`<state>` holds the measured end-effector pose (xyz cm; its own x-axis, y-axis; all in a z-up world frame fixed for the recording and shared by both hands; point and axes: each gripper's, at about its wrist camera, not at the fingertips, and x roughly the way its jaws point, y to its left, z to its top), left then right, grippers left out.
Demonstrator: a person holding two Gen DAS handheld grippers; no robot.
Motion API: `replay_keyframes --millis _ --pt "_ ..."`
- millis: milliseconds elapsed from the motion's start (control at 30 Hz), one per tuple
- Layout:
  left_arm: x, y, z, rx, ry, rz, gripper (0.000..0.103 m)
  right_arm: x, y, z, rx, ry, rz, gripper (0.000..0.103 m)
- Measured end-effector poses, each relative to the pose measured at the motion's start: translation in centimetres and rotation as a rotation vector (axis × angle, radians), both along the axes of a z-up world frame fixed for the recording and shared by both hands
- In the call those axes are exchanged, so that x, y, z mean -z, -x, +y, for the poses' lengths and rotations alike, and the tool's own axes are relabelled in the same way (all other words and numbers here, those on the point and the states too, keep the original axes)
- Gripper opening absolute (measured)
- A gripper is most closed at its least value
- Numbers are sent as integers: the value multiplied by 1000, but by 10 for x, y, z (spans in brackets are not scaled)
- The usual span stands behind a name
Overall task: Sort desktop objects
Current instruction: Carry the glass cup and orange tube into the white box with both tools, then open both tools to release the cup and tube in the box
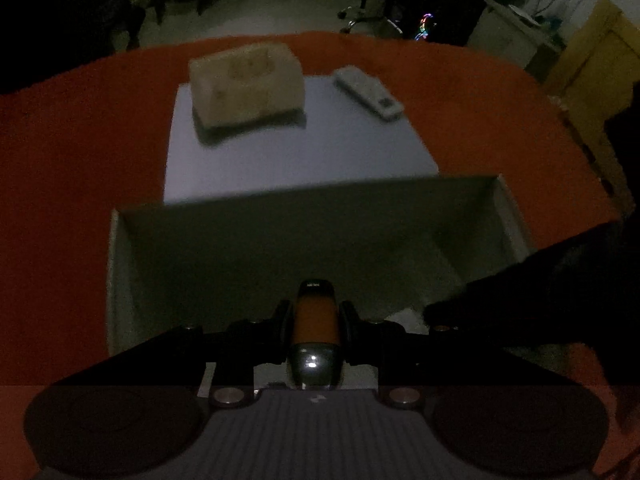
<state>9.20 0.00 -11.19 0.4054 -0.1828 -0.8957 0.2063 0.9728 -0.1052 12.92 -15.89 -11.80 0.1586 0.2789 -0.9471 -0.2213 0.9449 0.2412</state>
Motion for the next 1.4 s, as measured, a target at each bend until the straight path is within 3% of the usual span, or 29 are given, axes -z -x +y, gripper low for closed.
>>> replay_keyframes --millis 267,533,833,967,1400 --pt "39 23 -20 -27 -73 -23 21 40 8 -11 34 85 54 32" --pt "60 43 -38 -1 -111 22 21 63 25 -13 8 154 63 32" --pt "73 61 -48 -18 -129 16 21 73 37 -10 20 161 79 32" --pt "73 65 -48 -14 -129 -25 21 78 37 -8 22 169 97 32" --pt "75 60 -50 -19 -144 34 23 77 31 -9 35 170 126 33"
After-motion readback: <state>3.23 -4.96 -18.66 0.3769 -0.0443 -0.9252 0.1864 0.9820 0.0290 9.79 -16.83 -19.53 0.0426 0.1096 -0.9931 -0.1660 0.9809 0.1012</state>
